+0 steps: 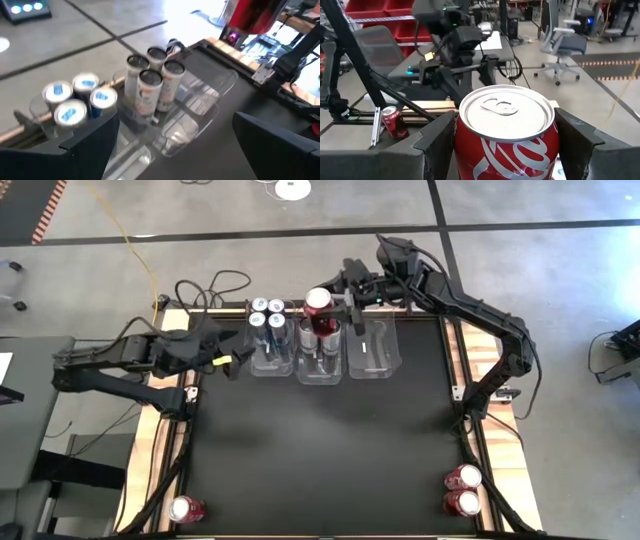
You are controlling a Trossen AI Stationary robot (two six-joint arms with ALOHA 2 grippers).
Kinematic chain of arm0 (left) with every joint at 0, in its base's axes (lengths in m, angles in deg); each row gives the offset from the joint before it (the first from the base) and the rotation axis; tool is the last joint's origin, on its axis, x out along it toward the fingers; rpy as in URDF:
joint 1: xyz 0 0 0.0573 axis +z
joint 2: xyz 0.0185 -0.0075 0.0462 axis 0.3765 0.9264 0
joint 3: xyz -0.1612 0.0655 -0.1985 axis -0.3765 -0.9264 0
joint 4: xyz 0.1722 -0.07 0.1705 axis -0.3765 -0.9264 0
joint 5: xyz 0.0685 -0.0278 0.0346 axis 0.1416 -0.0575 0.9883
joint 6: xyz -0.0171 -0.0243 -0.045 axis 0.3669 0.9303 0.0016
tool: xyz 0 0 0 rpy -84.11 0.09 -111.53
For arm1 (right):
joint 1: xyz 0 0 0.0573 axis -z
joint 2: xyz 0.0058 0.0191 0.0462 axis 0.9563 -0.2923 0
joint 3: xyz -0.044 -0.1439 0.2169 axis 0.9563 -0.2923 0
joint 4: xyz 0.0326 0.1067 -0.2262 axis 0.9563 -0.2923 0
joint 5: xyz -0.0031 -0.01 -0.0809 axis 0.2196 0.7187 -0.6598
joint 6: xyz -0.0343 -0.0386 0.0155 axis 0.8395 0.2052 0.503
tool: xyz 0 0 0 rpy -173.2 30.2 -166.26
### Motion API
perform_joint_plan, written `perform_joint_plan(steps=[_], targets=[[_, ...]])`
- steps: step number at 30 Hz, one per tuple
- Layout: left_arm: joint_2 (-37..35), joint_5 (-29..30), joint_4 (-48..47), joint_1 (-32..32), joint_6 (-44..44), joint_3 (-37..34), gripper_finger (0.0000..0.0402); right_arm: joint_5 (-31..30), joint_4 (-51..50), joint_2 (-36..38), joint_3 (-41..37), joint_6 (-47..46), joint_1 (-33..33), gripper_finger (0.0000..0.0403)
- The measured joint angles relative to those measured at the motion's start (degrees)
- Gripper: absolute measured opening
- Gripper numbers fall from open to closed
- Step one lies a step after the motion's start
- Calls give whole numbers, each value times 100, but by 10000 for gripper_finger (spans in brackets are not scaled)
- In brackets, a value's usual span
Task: Sort soda cans
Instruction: Put the top left red soda can into the right transparent bin
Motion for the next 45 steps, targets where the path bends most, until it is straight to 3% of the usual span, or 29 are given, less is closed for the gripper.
perform_joint_plan(steps=[4, 10, 15, 18, 27, 33, 45], targets=[[-124, -20, 261, -6, 299, -452, 382, 1, -100, 31, -223, 41, 312, 281], [-13, -210, 1078, -99, 261, -941, 382, -29, 350, 558, -1541, -24, 941, 281], [234, -225, 1379, -103, 298, -1081, 382, -69, 1720, 1301, -3092, -429, 1444, 281], [361, -222, 1488, -77, 290, -1089, 382, -530, 2500, 1640, -3999, -451, 1593, 281], [491, -396, 1993, 82, 226, -1065, 382, -1514, 4825, 1472, -6136, -912, 1654, 281], [498, -399, 1997, 183, 374, -1061, 382, -2373, 5791, 972, -6686, -778, 1660, 281], [606, -407, 2000, 240, 313, -1054, 382, -2988, 6764, -176, -6782, -720, 1558, 281]])
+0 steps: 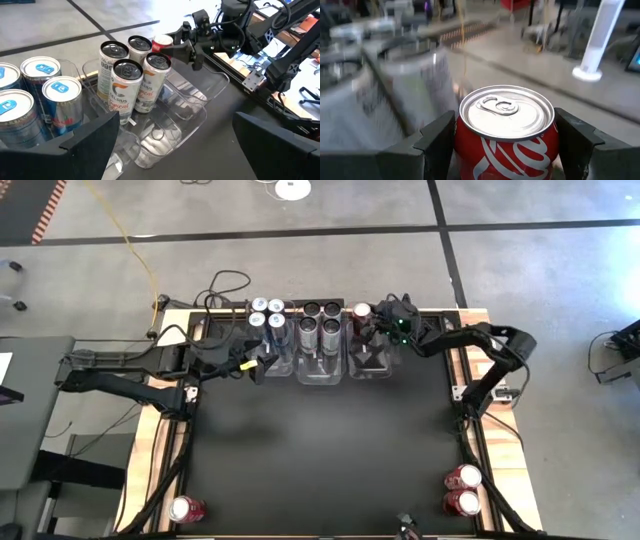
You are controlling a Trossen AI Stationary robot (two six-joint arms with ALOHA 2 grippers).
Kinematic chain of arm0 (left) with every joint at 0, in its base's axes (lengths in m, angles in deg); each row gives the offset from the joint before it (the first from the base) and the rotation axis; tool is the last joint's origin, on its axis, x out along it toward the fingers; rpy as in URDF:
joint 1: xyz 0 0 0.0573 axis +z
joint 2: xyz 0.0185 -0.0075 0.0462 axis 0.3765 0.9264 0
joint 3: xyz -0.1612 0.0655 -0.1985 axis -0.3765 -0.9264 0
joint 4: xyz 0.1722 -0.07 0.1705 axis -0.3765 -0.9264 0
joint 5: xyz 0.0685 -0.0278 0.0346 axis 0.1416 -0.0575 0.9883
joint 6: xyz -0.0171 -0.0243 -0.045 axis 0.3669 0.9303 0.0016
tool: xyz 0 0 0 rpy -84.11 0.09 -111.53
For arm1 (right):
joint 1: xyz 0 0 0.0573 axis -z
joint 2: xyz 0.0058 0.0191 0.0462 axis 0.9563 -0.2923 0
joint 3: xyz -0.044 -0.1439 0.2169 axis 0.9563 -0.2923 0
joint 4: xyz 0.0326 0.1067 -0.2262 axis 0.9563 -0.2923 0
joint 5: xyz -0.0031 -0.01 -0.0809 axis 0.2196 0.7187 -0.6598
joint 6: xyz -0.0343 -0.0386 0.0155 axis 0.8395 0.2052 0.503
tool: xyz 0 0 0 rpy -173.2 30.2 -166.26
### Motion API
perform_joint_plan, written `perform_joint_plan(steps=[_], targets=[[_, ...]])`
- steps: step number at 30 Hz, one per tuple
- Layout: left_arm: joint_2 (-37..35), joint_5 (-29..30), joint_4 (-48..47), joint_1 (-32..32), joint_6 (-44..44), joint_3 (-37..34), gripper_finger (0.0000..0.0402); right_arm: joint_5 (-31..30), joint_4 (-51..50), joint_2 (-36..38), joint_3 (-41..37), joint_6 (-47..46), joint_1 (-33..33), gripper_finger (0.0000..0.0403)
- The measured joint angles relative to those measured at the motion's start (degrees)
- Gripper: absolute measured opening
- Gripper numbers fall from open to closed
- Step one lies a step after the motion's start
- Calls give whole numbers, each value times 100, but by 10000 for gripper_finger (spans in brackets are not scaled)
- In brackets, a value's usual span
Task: Sort soda cans
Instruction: Put the top left red soda can into the right transparent bin, then put the bottom left red soda can into the right transparent bin
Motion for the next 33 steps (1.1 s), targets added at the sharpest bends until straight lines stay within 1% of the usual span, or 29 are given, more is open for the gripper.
perform_joint_plan(steps=[4, 8, 12, 18, 23, 27, 29, 31, 33], targets=[[0, 2, 0, 0, -123, 0, 382, -360, 399, -151, 24, 15, -3, 283], [0, 2, 2, 23, -456, 0, 382, -389, 335, -359, 1, 12, -1, 301], [-2, 8, 10, 107, -736, 0, 382, -410, 448, -538, 26, -229, 3, 327], [0, 7, 20, 144, -1017, 0, 382, -386, 429, -537, 16, -527, -5, 356], [-7, -21, -25, 144, -1262, 0, 382, -470, 189, -162, 11, -654, 1, 359], [-9, -281, -80, 142, -1762, 0, 382, -520, -25, 259, 11, -607, -1, 360], [-11, -397, -113, 142, -1816, 1, 382, -520, -247, 528, 11, -611, -3, 360], [-65, -569, -414, 142, -1732, 82, 382, -520, -511, 881, 10, -715, -5, 360], [-98, -895, -1016, 129, -1430, 339, 382, -520, -730, 1298, 11, -905, -35, 360]])
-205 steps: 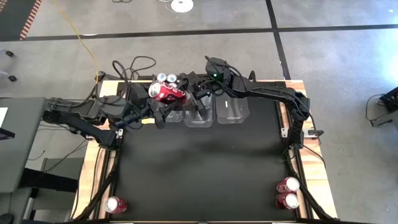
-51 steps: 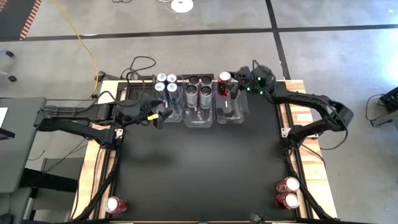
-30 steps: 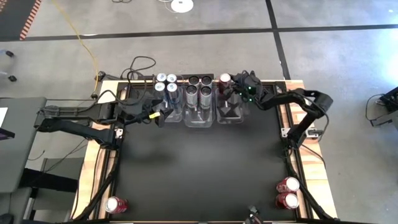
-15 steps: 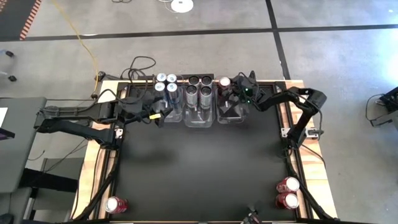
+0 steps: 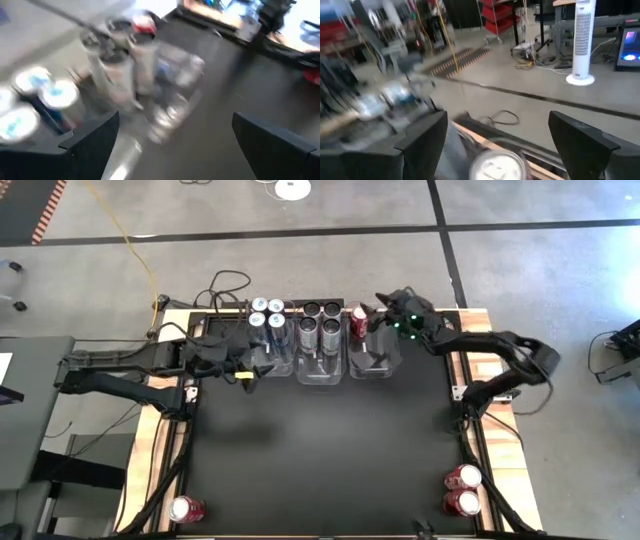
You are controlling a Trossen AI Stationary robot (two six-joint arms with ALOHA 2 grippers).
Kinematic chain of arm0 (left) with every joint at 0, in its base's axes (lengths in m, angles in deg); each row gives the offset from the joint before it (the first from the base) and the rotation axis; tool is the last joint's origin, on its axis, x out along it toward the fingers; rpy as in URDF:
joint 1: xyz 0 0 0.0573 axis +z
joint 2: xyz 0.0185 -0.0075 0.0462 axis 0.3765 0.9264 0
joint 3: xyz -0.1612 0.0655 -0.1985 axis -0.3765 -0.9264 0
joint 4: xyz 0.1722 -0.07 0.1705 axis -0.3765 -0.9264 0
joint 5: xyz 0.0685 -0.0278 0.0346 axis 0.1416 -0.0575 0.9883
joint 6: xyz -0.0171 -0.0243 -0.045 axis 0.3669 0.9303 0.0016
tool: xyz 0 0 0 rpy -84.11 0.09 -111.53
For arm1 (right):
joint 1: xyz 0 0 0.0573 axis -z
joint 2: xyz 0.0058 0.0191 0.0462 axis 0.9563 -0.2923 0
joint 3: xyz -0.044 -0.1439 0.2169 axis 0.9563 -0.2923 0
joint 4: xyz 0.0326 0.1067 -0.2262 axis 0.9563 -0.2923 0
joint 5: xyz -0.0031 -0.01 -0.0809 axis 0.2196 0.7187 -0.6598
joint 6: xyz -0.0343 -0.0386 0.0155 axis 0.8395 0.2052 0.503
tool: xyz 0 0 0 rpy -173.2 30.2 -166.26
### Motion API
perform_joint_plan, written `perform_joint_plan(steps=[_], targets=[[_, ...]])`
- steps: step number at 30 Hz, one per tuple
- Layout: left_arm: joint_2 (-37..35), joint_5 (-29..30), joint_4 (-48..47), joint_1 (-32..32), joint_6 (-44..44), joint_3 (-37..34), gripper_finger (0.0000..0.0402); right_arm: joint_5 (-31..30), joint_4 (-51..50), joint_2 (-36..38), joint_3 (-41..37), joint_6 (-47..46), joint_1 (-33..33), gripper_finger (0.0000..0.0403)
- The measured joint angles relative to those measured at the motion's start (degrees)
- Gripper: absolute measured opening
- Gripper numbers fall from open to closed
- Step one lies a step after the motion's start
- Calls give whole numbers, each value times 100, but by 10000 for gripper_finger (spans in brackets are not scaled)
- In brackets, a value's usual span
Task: Sort soda cans
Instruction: Put the bottom left red soda can into the right transparent bin
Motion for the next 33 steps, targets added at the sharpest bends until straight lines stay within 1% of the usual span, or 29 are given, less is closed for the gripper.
perform_joint_plan(steps=[1, 2, 4, 5, 6, 8, 11, 15, 17, 19, 21, 23, 26, 29, 33], targets=[[-26, -247, -491, -15, 325, 188, 382, -12, -158, 240, 0, -189, -13, 360], [-35, -603, -1160, -38, 773, 400, 382, -54, -318, 472, 0, -578, -9, 360], [-39, -1526, -2504, -168, 1728, 767, 382, -100, -695, 955, 0, -1761, 87, 358], [-39, -1984, -3063, -305, 2127, 881, 382, -19, -870, 1188, 0, -2208, 161, 356], [-37, -2340, -3520, -499, 2511, 953, 382, 54, -939, 1402, -2, -2447, 231, 354], [-37, -2801, -4146, -1030, 3181, 1021, 377, 112, -937, 1784, 0, -2550, 290, 349], [-20, -3215, -4584, -1833, 3990, 1041, 366, 210, -1002, 2166, 2, -2456, 200, 344], [116, -3823, -4336, -2801, 5109, 1016, 354, 304, -1358, 2496, 0, -2294, 8, 340], [206, -3887, -4141, -3170, 5528, 1016, 351, 292, -1502, 2550, 0, -2205, -134, 340], [308, -3832, -4103, -3411, 5692, 1016, 350, 295, -1562, 2522, 0, -2040, -323, 340], [474, -3724, -4214, -3540, 5717, 1015, 350, 282, -1441, 2434, 0, -1927, -516, 340], [662, -3752, -4229, -3582, 5764, 1009, 350, 257, -1319, 2300, 0, -1834, -663, 340], [1005, -4137, -3879, -3569, 5915, 1009, 350, 338, -1136, 2089, 0, -1782, -796, 340], [1505, -4534, -3360, -3630, 5877, 1009, 350, 656, -975, 2005, 0, -1703, -951, 340], [2133, -5185, -3137, -3761, 5770, 1007, 350, 759, -995, 2005, 0, -1509, -1360, 340]])
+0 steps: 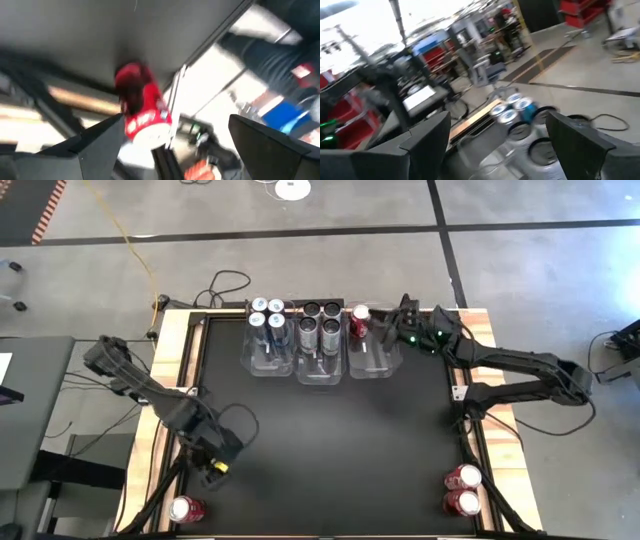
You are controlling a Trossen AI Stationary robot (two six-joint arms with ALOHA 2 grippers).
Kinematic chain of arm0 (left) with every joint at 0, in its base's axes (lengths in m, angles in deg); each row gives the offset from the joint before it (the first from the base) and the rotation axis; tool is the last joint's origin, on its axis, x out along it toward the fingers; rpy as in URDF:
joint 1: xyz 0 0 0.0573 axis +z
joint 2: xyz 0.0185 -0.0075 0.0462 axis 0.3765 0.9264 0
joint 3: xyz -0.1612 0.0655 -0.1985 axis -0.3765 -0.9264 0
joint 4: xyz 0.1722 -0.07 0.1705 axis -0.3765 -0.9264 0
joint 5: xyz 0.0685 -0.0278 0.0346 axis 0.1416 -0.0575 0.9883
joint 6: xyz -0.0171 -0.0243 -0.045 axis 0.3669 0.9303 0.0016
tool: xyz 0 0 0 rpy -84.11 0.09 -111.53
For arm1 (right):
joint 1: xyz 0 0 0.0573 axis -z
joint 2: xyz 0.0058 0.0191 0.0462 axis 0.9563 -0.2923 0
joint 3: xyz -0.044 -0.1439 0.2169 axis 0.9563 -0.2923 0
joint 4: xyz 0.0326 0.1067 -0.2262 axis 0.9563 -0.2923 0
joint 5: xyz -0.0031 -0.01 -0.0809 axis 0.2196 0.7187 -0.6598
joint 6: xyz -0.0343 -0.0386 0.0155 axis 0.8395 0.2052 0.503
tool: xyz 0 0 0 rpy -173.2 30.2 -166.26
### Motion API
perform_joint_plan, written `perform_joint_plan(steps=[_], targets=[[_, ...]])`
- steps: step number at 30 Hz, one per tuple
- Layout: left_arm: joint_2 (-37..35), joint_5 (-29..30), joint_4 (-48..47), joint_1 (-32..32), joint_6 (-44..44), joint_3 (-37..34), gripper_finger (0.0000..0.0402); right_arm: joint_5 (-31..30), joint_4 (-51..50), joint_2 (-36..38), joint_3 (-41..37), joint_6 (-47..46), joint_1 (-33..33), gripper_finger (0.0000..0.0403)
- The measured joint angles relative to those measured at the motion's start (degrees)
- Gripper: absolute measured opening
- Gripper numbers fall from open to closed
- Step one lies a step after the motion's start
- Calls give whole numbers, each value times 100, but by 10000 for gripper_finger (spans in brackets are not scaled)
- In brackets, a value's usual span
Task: Sort soda cans
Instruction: Put the bottom left red soda can into the right transparent bin
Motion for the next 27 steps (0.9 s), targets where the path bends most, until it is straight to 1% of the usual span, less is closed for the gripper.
perform_joint_plan(steps=[5, 7, 10, 15, 19, 23, 27], targets=[[691, -1008, 286, -290, -112, -2, 350, 15, -177, 15, 0, 194, -391, 340], [921, -1253, 424, -413, -191, -2, 352, 20, -248, 15, 0, 240, -483, 340], [1254, -1365, 385, -503, -244, -1, 365, 36, -315, 15, 0, 337, -642, 340], [1717, -1231, 61, -585, -577, -2, 396, 245, -520, 15, 0, 293, -774, 340], [2115, -1167, -79, -711, -948, -2, 397, 369, -596, 15, 0, 192, -815, 340], [2497, -1196, -193, -969, -1306, -2, 399, 447, -604, 15, 0, 151, -841, 340], [2800, -1588, -593, -1240, -1642, 2, 399, 568, -648, 15, 0, 140, -839, 340]])
